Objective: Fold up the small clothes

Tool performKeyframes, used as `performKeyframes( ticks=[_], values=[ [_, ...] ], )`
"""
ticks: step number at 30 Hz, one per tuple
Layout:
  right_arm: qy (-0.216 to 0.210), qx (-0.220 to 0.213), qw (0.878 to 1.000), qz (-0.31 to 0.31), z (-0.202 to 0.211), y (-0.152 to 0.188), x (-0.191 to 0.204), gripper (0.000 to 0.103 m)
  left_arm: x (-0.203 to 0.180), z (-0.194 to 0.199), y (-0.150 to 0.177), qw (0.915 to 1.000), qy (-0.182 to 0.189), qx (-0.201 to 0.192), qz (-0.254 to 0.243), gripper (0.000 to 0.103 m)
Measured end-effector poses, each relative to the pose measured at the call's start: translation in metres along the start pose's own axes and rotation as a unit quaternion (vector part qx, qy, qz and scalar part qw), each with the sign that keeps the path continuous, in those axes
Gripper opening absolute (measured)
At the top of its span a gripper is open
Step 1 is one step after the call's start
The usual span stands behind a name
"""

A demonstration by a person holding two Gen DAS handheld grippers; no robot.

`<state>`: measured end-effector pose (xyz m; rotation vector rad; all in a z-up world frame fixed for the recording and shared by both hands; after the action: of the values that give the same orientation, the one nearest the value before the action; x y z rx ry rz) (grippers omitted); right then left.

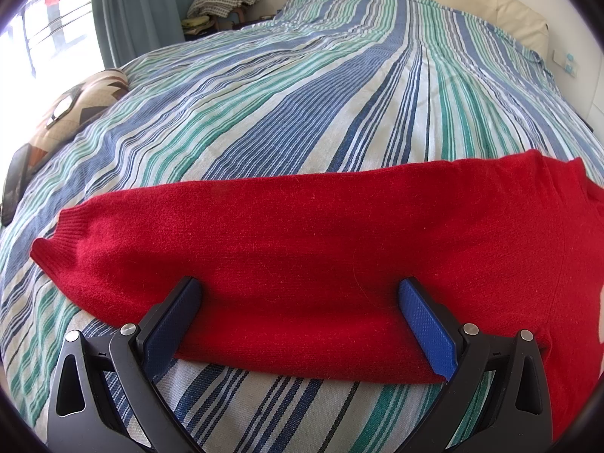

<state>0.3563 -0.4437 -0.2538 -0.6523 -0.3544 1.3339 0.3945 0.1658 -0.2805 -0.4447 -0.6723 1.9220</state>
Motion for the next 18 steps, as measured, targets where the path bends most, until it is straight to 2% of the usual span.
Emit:
performKeyframes(
  ticks=[18],
  values=[
    [0.001, -0.001, 1.000, 0.001, -0.0004, 0.0004, -0.0005, 0.103, 0.0020, 0.0005, -0.0014, 1.0000, 0.005, 0.000, 0.004, 0.103]
  ],
)
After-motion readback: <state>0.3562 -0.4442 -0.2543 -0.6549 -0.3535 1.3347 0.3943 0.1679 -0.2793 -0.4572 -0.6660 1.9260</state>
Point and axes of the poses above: each gripper's, at about its wrist camera, not at the fingertips, and z roughly against the way its jaws point, x to its left, y to its underside, the point moved 9 cm from there along -z, roughly the way its jaws point, and after that the axes turned 5 degrees about z, right-handed, at the moved point
